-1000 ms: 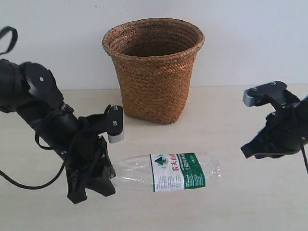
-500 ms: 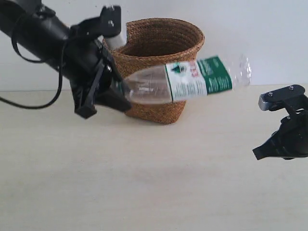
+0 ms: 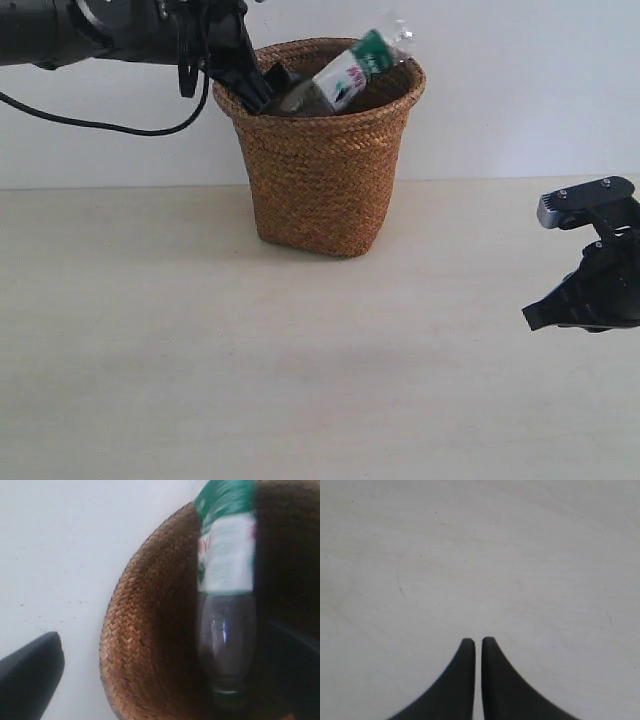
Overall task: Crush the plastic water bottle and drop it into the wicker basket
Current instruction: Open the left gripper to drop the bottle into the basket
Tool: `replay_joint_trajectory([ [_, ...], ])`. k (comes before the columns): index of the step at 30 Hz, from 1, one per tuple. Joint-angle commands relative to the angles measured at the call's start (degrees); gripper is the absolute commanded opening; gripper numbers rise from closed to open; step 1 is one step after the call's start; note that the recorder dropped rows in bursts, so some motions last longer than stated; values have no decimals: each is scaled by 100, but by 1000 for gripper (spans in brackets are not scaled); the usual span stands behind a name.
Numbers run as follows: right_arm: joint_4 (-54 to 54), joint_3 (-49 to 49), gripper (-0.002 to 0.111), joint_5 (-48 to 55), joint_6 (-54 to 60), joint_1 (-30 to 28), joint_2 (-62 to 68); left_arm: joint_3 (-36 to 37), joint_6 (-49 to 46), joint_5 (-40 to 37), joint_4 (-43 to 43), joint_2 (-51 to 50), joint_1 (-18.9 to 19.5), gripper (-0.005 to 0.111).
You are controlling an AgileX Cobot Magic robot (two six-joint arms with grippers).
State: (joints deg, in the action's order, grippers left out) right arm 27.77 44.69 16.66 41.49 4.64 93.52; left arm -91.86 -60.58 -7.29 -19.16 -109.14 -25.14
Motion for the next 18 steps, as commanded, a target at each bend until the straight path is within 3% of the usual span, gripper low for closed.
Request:
replay_joint_trajectory([
  [1,28,-25,0,-46,48,-7,-66,-53,188,145,63,-61,-3,104],
  [7,39,-25,0,-112,48,-7,-66,-53,188,-75,63,15,-3,103],
  [9,102,-25,0,-114,48,-7,-66,-53,188,-377,63,104,-3,93],
  [11,174,-25,0,-136,48,-7,-66,-53,188,-866,63,253,46,72],
  [15,188,-14,0,-221,48,-7,-101,-53,235,-2001,76,606,129,5],
  [18,315,-3,0,-193,38,-7,-135,-53,257,-2758,223,846,185,4],
])
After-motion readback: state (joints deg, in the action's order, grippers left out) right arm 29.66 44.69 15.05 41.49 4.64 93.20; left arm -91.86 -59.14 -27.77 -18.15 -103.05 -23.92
